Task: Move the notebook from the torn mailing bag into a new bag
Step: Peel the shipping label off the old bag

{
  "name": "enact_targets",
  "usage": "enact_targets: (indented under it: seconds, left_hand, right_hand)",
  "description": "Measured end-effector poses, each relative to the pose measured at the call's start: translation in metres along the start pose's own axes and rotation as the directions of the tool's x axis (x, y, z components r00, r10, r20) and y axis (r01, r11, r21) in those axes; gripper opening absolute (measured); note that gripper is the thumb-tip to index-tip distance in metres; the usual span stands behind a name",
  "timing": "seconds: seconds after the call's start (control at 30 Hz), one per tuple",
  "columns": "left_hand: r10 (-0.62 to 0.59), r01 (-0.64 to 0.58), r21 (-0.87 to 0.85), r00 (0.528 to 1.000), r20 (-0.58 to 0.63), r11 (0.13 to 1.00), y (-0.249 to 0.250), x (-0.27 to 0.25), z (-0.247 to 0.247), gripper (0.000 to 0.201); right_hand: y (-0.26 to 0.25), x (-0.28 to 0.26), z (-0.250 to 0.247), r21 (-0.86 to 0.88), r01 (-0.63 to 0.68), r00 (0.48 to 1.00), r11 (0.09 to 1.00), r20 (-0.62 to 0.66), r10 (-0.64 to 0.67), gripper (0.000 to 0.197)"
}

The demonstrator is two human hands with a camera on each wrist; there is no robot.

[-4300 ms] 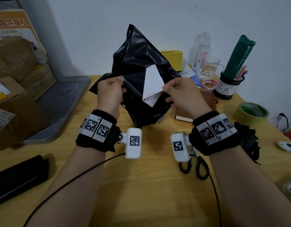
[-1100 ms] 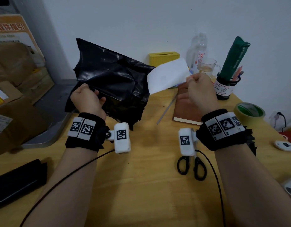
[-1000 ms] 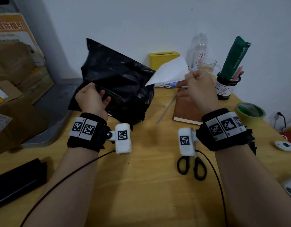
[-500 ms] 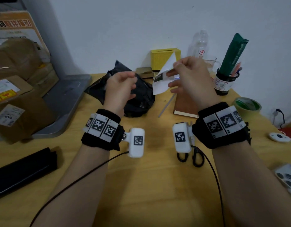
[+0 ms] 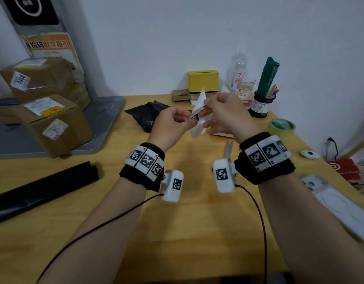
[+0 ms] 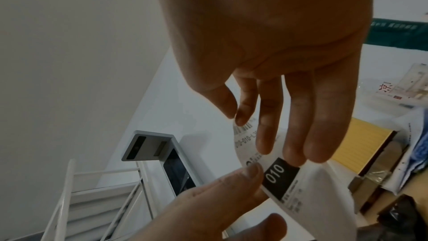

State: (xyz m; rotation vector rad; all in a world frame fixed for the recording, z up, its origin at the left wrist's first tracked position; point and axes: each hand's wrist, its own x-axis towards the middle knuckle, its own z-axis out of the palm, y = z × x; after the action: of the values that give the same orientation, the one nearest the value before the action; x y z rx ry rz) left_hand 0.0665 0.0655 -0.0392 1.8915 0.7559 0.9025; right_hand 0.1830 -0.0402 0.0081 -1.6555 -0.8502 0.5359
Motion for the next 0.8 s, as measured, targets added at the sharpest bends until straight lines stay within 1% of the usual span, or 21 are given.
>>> enact_targets:
  seconds: [0.07,0.13,0.2,0.27,0.4,0.47,0.57,0.63,0.73,0.8]
  left_hand:
    - [0.001,-0.001,0.008,0.999,-0.032,1.0,0.003,-0.012,-0.003,0.01]
    - [-0.01,0.01,-0.002,0.999,-0.047,1.0,0.008,-0.027,-0.006,0.004]
    - [-0.032,0.032,-0.003,0.999,-0.042,0.999,0.012,-0.043,-0.01,0.008]
    - [-0.043,0.044,0.014,0.999,-0.022,0.999,0.016,-0.06,-0.014,0.008]
    - [-0.076,0.076,0.037,0.997,-0.005,0.996,0.02,-0.099,-0.022,0.014]
    - [-0.104,0.104,0.051,0.995,0.0,0.993,0.019,-0.121,-0.025,0.017]
    - [-0.171,0.169,0.064,0.985,0.033,0.984,0.01,-0.153,-0.027,0.019]
    - [-0.216,0.211,0.074,0.974,0.067,0.975,0.004,-0.174,-0.027,0.021]
    - [-0.276,0.26,0.122,0.952,0.133,0.958,-0.01,-0.201,-0.025,0.021]
    - [-0.283,0.263,0.14,0.947,0.149,0.955,-0.018,-0.215,-0.022,0.02]
  right_hand:
    - [-0.002,-0.018,-0.001,-0.015,0.0,1.0,1.0,0.016,0.0,0.021]
    - [-0.003,-0.035,-0.002,-0.021,0.002,0.999,1.0,0.044,-0.001,0.03]
    - [-0.002,-0.054,-0.004,-0.001,-0.006,0.997,1.0,0.082,0.006,0.042]
    - [0.002,-0.073,-0.008,0.006,-0.018,0.993,1.0,0.115,0.017,0.051]
    - [0.013,-0.117,-0.016,-0.052,-0.058,0.987,0.997,0.149,0.065,0.052]
    - [0.02,-0.138,-0.021,-0.064,-0.083,0.981,0.994,0.169,0.093,0.05]
    - [0.038,-0.168,-0.026,-0.111,-0.094,0.974,0.989,0.195,0.115,0.032]
    - [0.05,-0.187,-0.027,-0.126,-0.103,0.969,0.987,0.209,0.128,0.024]
    - [0.07,-0.214,-0.025,-0.111,-0.156,0.96,0.982,0.217,0.177,0.018]
    - [0.082,-0.228,-0.024,-0.07,-0.196,0.952,0.978,0.226,0.207,0.019]
